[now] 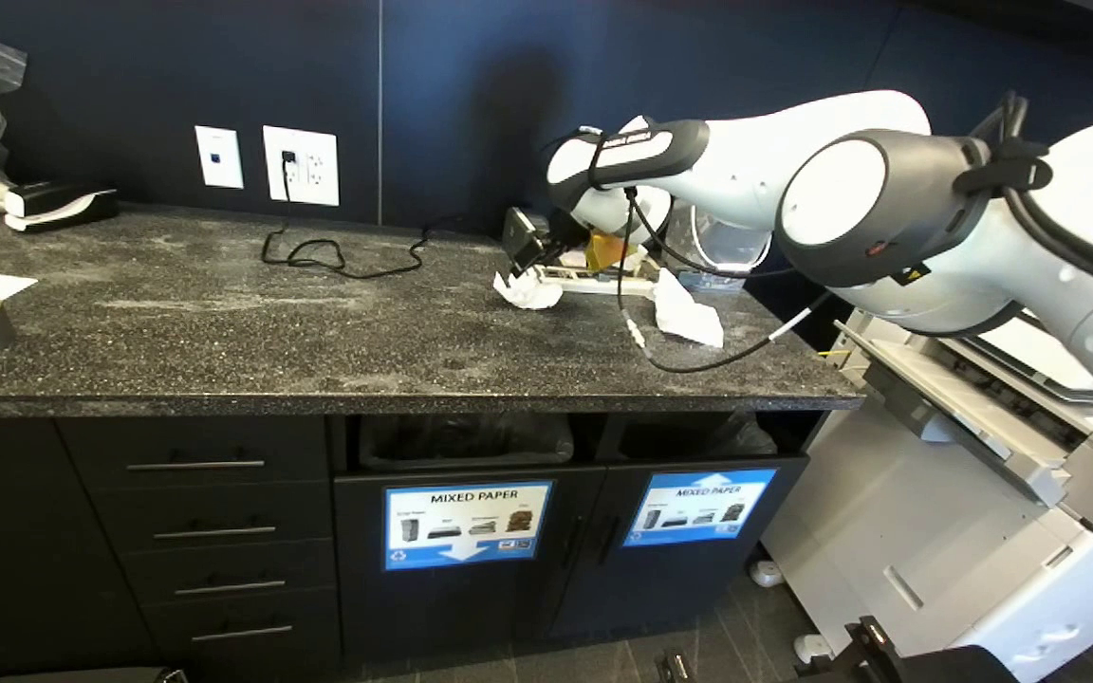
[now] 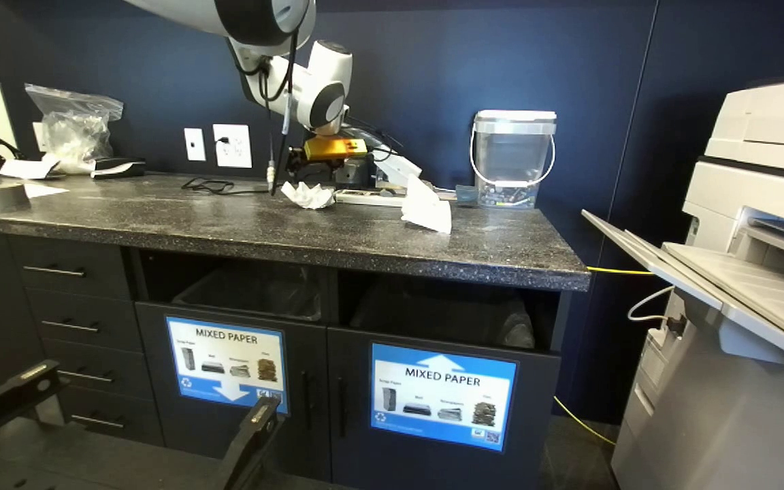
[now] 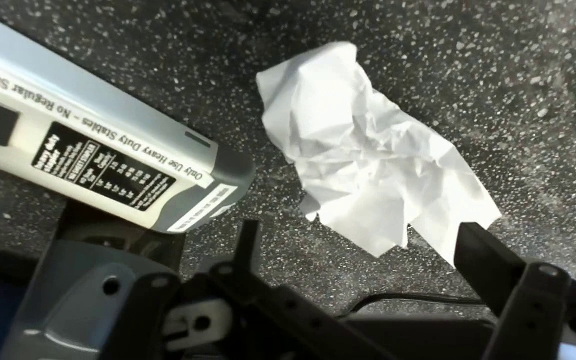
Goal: Pick up the papers from the counter and throw them in the bin
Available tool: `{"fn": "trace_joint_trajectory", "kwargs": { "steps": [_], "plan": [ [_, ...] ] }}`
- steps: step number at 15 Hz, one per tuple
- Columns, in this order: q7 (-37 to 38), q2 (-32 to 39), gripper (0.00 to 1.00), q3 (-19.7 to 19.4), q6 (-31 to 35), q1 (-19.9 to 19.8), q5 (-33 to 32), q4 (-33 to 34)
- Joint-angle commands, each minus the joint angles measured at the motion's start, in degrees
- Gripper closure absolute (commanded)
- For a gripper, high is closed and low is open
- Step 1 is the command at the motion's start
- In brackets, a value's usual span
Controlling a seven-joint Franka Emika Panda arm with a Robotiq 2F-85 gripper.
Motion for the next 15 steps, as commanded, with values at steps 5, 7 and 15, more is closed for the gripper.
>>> {"fn": "trace_joint_trajectory", "kwargs": {
  "steps": [5, 7, 15],
  "plan": [
    [-12.5, 4.7, 0.0, -0.5, -4.8, 1.6, -0.2, 9.3],
    [-14.4, 5.8, 0.0, -1.4, -4.6, 2.5, -0.7, 10.5],
    [-18.3, 8.6, 0.0, -5.7, -4.3, 4.8, -3.5, 13.9]
  ]
}}
